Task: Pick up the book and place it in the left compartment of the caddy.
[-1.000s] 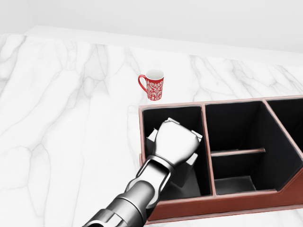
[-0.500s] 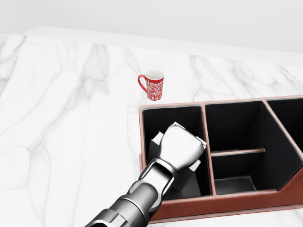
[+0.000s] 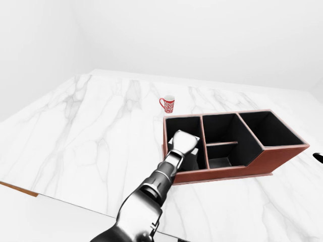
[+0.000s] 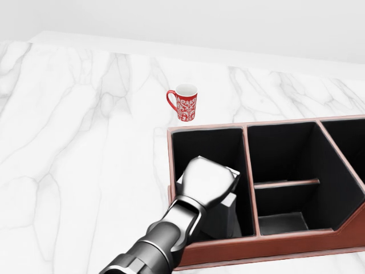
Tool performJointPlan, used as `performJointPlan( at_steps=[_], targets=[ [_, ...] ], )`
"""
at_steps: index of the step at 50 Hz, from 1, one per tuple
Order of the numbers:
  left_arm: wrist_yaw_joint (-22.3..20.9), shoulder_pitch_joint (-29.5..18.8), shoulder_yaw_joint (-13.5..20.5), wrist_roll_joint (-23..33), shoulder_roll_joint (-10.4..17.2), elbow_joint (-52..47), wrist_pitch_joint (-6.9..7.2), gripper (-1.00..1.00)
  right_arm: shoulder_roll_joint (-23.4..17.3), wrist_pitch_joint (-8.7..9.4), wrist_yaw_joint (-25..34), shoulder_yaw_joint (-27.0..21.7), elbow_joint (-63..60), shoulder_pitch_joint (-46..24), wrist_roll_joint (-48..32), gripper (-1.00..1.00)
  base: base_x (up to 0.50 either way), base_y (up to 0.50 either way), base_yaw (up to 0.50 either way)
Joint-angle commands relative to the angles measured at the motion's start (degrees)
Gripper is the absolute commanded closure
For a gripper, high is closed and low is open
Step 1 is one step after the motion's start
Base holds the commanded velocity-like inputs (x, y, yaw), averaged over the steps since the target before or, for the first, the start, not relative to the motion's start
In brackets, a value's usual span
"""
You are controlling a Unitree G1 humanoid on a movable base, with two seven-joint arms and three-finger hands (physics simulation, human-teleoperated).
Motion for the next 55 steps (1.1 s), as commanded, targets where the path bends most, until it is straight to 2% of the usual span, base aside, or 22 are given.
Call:
performJointPlan(
  at_steps=[1,2,8,17,22,24,25,26,28,29,30,31,32,33,34,36,44,45,46,50,52,55],
  targets=[
    [0.0,0.2,1.4,-4.2,0.7,0.9,-3.74,1.00,0.0,0.00,0.1,-0.1,-0.2,0.0,0.0,-1.00,0.00,0.00,0.00],
    [0.0,0.3,1.2,-4.0,0.7,1.1,-3.42,1.00,0.0,0.00,0.1,-0.1,-0.1,0.0,-0.1,-1.00,0.00,0.00,0.00],
    [0.0,1.2,1.0,-3.7,0.8,2.0,-3.84,1.00,0.0,0.00,0.0,0.1,0.2,-0.1,-0.2,-1.00,0.00,0.00,0.00],
    [0.0,1.5,1.1,-3.0,0.8,2.3,-3.50,1.00,0.0,0.00,-0.1,-0.1,-0.2,0.0,-0.1,-1.00,0.00,0.00,0.00],
    [0.0,1.9,0.7,-1.6,0.7,2.7,-2.73,1.00,0.0,0.00,0.0,0.2,0.3,-0.2,-0.2,-1.00,0.00,0.00,0.00],
    [0.0,1.8,0.2,-0.4,0.7,2.7,-1.14,1.00,-0.1,0.00,0.0,0.2,0.4,-0.2,-0.2,-1.00,0.00,0.00,0.00],
    [0.0,1.8,0.1,0.1,0.8,2.8,-0.92,1.00,-0.1,0.00,0.0,0.2,0.4,-0.2,-0.2,-1.00,0.00,0.00,0.01],
    [0.0,2.0,0.4,0.1,0.9,2.9,-1.32,1.00,-0.1,0.00,-0.1,0.2,0.4,-0.2,-0.2,-1.00,0.00,0.00,0.01],
    [0.0,2.3,0.2,0.6,0.7,2.8,-0.84,1.00,-0.1,0.00,0.0,0.2,0.3,-0.1,-0.2,-1.00,0.00,0.00,0.01],
    [0.0,2.7,-1.3,2.8,0.5,3.1,1.00,1.00,-0.1,0.00,-0.1,0.1,0.1,0.0,-0.1,-1.00,0.00,0.00,0.01],
    [0.0,2.8,-1.1,3.2,0.6,3.0,1.04,1.00,-0.1,0.00,-0.1,0.1,0.0,0.0,0.0,-1.00,0.00,0.00,0.01],
    [0.0,3.1,-0.5,2.8,0.5,3.0,0.28,1.00,0.0,0.00,0.0,0.1,0.1,0.0,-0.1,-1.00,0.00,0.00,0.01],
    [0.0,3.1,-0.4,2.9,0.5,3.0,0.24,1.00,0.0,0.00,0.0,0.1,0.1,0.0,-0.1,-1.00,0.00,0.00,0.01],
    [0.0,3.3,-1.1,4.1,0.4,3.1,1.24,1.00,0.0,0.00,0.0,0.1,0.2,-0.1,-0.1,-1.00,0.00,0.00,0.00],
    [0.0,3.5,-0.7,4.0,0.3,3.0,1.00,1.00,0.0,0.00,0.1,0.1,0.2,-0.1,-0.2,-1.00,0.00,0.00,0.00],
    [0.0,3.7,-0.9,4.9,0.3,3.1,1.58,1.00,0.0,0.00,0.1,0.1,0.4,-0.1,-0.2,-1.00,0.00,0.00,0.01],
    [0.0,5.1,-0.9,6.5,0.0,3.2,1.36,1.00,0.0,0.00,-0.1,-0.1,-0.4,0.1,0.1,-1.00,0.00,0.00,0.00],
    [0.0,5.6,-1.1,7.0,0.0,3.3,1.79,-0.07,0.0,0.00,0.0,-0.1,-0.3,0.1,0.0,-1.00,0.00,0.00,0.01],
    [0.0,5.9,-1.1,7.0,0.1,3.3,1.61,-1.00,0.0,0.00,0.1,-0.1,0.0,0.0,-0.1,-1.00,0.00,0.00,0.00],
    [0.0,6.3,-0.9,7.4,0.1,3.3,1.47,-1.00,0.1,0.00,0.2,0.0,0.0,0.0,-0.2,-1.00,0.00,0.00,0.00],
    [0.0,6.5,-1.0,7.5,0.1,3.2,0.60,-1.00,0.0,0.00,0.1,0.0,0.1,0.0,-0.3,-1.00,0.00,0.00,0.00],
    [0.0,6.7,-1.0,7.7,0.2,3.1,0.62,-1.00,0.0,0.00,0.1,-0.1,-0.1,0.0,-0.2,-1.00,0.00,0.00,0.00]
  ],
)
